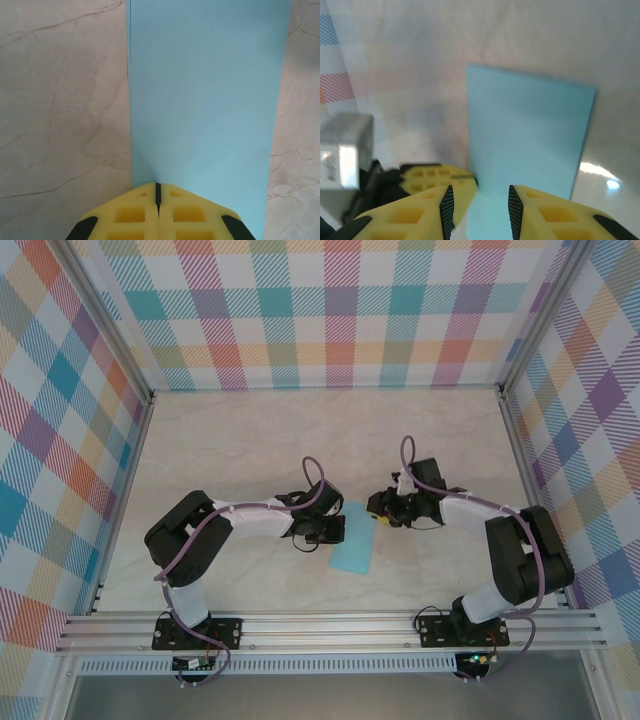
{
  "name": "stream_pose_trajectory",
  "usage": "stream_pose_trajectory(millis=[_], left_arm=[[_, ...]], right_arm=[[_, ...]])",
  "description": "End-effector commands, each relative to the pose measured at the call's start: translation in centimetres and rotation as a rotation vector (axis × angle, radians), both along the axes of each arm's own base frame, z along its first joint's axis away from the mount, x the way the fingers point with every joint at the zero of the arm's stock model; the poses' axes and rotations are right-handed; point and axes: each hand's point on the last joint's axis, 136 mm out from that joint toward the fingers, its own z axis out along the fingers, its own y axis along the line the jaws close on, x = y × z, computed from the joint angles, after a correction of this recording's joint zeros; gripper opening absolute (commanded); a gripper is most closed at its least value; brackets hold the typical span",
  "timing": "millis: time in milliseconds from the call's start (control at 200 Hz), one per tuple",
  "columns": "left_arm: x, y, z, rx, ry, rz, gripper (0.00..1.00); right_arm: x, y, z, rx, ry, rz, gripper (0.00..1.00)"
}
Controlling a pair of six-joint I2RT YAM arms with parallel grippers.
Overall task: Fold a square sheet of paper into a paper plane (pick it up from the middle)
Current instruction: Fold the square sheet of paper in half at the center of the table.
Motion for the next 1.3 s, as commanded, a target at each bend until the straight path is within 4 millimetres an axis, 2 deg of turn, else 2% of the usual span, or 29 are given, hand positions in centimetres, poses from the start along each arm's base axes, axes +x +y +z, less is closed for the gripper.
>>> stream_pose_trajectory(millis=[0, 120, 235, 430, 525, 620, 805, 885, 1065, 1215, 1295], left_arm=[[-2.1, 2.5, -1.8, 0.118, 0.053, -0.013, 0.00], [-2.0, 2.4, -1.8, 0.113, 0.053, -0.014, 0.00], [-2.1, 2.1, -1.8, 0.097, 0.057, -0.013, 0.00], [-2.1, 2.1, -1.9, 0.099, 0.060, -0.009, 0.00], [-2.1, 2.2, -1.8, 0.097, 0.057, -0.006, 0.00], [-2.2, 2.4, -1.9, 0.105, 0.057, -0.008, 0.00], [-2.2, 2.3, -2.0, 0.096, 0.059, -0.005, 0.00], [-2.1, 2.3, -1.9, 0.095, 0.056, -0.005, 0.00], [-2.1, 2.2, -1.8, 0.091, 0.056, -0.006, 0.00], [-2.1, 2.1, -1.8, 0.089, 0.056, -0.006, 0.00], [-2.1, 2.1, -1.7, 0.089, 0.054, -0.009, 0.00]], right_arm=[[-2.6, 0.7, 0.3, 0.033, 0.030, 0.043, 0.37], [-4.2, 0.9, -0.3, 0.028, 0.046, 0.075, 0.38], [-5.1, 1.9, -0.4, 0.050, 0.060, 0.122, 0.38], [-5.8, 1.1, -3.9, -0.041, 0.143, 0.101, 0.37], [-6.1, 1.0, -4.6, -0.049, 0.154, 0.099, 0.37], [-6.3, 0.9, -4.2, -0.053, 0.151, 0.108, 0.36], [-6.6, 1.1, -1.2, -0.014, 0.079, 0.115, 0.38], [-7.2, 1.3, -0.9, 0.001, 0.074, 0.124, 0.38], [-9.0, 2.0, -2.4, -0.023, 0.117, 0.165, 0.38], [-9.9, 1.2, -5.0, -0.097, 0.178, 0.141, 0.38], [-10.1, 1.0, -5.0, -0.100, 0.171, 0.136, 0.38]])
